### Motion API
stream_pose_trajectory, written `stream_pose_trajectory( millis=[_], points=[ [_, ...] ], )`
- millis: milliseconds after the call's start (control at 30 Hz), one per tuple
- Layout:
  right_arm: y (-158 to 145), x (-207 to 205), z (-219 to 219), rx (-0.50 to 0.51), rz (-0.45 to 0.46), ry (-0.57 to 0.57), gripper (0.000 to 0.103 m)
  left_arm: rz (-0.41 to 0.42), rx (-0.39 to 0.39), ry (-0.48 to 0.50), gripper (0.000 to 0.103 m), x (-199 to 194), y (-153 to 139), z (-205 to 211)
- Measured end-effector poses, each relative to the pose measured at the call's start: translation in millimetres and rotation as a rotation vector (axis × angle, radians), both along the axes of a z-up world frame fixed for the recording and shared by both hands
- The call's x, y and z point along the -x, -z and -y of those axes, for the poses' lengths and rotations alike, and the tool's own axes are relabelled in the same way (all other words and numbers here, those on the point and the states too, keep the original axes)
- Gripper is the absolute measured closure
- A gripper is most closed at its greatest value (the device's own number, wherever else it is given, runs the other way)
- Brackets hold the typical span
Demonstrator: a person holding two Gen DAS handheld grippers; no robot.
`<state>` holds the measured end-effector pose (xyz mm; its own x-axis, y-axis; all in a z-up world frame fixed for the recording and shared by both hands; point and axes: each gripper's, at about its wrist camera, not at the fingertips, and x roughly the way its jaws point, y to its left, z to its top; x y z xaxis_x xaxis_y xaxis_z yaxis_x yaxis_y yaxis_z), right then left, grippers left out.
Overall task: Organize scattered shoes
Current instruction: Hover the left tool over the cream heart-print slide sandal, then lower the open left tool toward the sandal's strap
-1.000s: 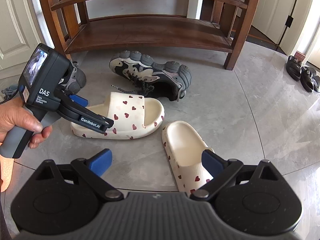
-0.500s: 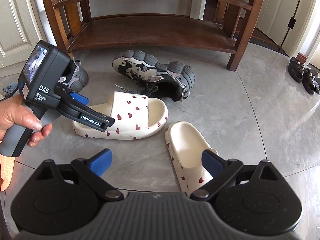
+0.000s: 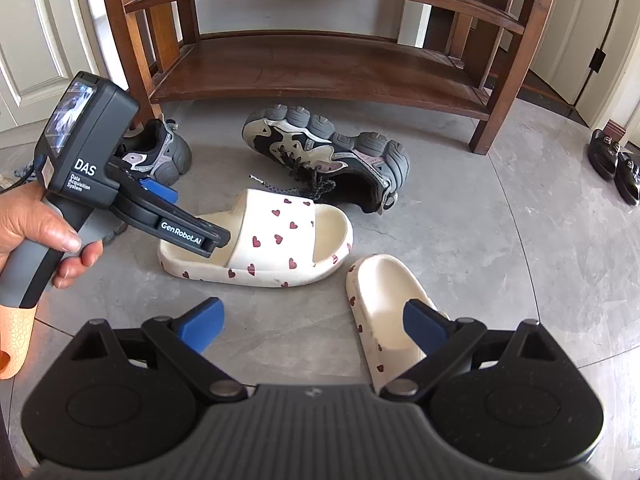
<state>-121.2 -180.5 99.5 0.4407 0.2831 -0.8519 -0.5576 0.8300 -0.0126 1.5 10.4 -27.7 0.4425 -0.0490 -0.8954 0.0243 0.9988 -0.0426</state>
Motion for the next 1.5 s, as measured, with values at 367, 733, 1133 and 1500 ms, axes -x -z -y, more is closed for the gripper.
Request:
stream_pose_trajectory(
  millis=[367, 733, 1133, 1500],
  points=[
    [0, 1, -8, -0.002, 0.005, -0.017, 0.005, 0.010, -0.005, -0.037, 0.016, 3, -7, -11],
    [-1, 0, -28, -0.016, 0.015, -0.071, 0.005, 0.025, -0.037, -0.137, 0.016, 10, -15, -39],
    [-2, -4, -48, -0.031, 0.018, -0.116, 0.005, 0.036, -0.057, -0.221, 0.015, 14, -19, -67],
    [-1, -5, -52, -0.026, 0.019, -0.116, 0.005, 0.046, -0.073, -0.288, 0.015, 15, -20, -77]
  ],
)
